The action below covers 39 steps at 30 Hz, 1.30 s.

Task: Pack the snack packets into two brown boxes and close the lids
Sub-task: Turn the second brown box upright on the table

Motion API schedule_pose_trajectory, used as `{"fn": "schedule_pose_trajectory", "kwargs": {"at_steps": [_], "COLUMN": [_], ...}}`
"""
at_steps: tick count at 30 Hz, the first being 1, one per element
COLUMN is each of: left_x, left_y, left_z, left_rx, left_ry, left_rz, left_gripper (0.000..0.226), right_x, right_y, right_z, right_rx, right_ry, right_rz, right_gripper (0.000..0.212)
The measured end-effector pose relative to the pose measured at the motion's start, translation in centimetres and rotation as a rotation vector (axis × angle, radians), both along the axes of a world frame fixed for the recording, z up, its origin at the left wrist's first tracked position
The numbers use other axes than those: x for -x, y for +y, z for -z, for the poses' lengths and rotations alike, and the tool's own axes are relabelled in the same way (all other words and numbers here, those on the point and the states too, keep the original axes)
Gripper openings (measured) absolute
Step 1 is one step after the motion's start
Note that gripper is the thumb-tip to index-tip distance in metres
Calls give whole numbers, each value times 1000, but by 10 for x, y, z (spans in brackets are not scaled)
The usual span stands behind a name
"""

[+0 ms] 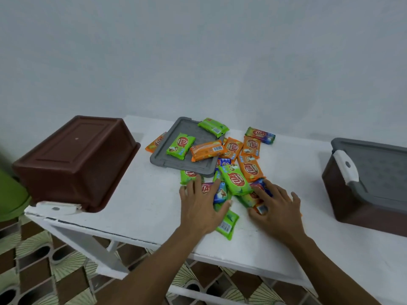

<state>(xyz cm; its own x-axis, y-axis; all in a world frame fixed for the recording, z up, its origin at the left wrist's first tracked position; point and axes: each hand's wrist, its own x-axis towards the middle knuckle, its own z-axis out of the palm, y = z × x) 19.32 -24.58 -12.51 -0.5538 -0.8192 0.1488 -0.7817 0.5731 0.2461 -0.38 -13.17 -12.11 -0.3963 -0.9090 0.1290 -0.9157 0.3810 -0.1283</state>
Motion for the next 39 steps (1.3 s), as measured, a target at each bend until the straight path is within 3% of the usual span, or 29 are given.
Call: {"fn": "schedule_pose_trajectory", "kwargs": {"at_steps": [6, 9, 11, 14, 19, 23, 26, 30, 33, 36, 39], "left_x": [-2, -19, -37, -65, -118, -178, -225, -266, -290, -305, -314], "left_y": [-13, -31, -51, -91, -147, -176, -192, -203, -212, -212, -209], "left_z": [-8, -18, -31, -60, -112, -130, -127, -129, -128, -123, -118], "left_rx": [20, 63, 113, 224, 402, 345, 87, 14, -9, -21, 86], "left_ry": [-110, -169, -200, -216, -290, -375, -423, -412, -332, -174, -33], "left_rz": [152, 278, 287, 239, 122, -30, -94, 145, 363, 570, 435], "left_gripper": [82, 74, 71, 71, 64, 78, 92, 91, 94, 85, 84], "right_x": [-1, -21, -29, -32, -70, -147, -205, -259, -280, -289, -290], "right_y": [-5, -15, -22, -33, -73, -136, -173, -216, -239, -248, -251], "right_z": [-5, -8, -9, -18, -40, -45, -41, -48, -61, -70, -71], "right_rx": [138, 14, -65, -78, 247, 365, 363, 401, 521, 479, 445], "right_ry": [-105, -70, -57, -54, -108, -204, -273, -450, -707, -820, -845], "right_rz": [-162, -334, -345, -320, -372, -294, -289, -215, -94, -26, 35], "right_gripper": [72, 87, 98, 98, 72, 64, 58, 49, 60, 68, 72]}}
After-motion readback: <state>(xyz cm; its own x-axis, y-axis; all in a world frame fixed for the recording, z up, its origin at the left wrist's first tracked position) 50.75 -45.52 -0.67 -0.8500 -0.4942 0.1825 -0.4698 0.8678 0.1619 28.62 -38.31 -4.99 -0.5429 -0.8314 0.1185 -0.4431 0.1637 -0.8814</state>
